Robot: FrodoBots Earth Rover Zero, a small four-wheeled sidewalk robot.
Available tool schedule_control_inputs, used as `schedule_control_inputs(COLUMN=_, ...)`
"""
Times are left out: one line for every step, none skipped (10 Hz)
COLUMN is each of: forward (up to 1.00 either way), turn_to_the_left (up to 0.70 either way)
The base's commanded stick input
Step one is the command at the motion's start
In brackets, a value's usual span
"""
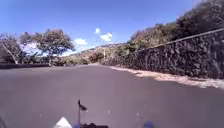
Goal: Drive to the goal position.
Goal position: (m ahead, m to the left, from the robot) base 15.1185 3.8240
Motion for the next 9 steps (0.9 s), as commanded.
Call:
schedule_control_inputs(forward=0.0, turn_to_the_left=0.0)
schedule_control_inputs(forward=0.0, turn_to_the_left=0.0)
schedule_control_inputs(forward=0.0, turn_to_the_left=0.0)
schedule_control_inputs(forward=0.0, turn_to_the_left=0.0)
schedule_control_inputs(forward=0.04, turn_to_the_left=0.0)
schedule_control_inputs(forward=0.2, turn_to_the_left=0.0)
schedule_control_inputs(forward=0.36, turn_to_the_left=0.0)
schedule_control_inputs(forward=0.5, turn_to_the_left=0.0)
schedule_control_inputs(forward=0.5, turn_to_the_left=0.0)
